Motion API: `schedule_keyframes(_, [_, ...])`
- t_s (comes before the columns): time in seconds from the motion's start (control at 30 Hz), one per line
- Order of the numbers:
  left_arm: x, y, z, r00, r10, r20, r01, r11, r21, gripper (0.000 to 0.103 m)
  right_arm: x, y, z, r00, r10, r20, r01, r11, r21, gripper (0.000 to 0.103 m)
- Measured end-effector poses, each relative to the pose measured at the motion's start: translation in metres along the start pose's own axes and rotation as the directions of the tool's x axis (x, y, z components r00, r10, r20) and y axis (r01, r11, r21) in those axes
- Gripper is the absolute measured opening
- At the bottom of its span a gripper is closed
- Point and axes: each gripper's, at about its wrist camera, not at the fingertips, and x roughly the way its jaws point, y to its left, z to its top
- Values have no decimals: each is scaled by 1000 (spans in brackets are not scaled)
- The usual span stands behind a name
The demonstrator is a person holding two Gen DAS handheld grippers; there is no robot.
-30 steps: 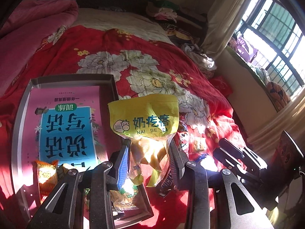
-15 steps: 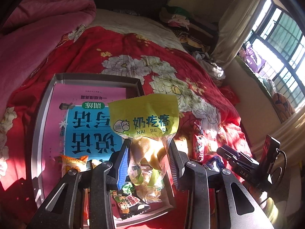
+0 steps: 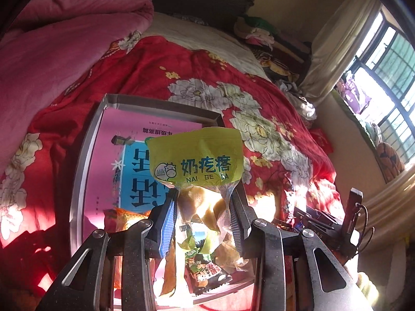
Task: Organize snacks
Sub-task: 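Lower the yellow bag into the tray while the right tool carries a clear cookie bag there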
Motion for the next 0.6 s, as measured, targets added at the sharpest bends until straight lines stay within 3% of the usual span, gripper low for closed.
schedule_keyframes(0.33, [-11, 27, 5, 999, 17, 27, -16, 998, -53, 38, -32, -5, 4, 988, 99, 118, -106, 993, 53, 36])
schedule_keyframes(0.6, [-20, 45, 0, 999, 35, 30, -32, 997, -74, 38, -59, 32, 13, 964, 199, 177, -203, 979, 3, 36])
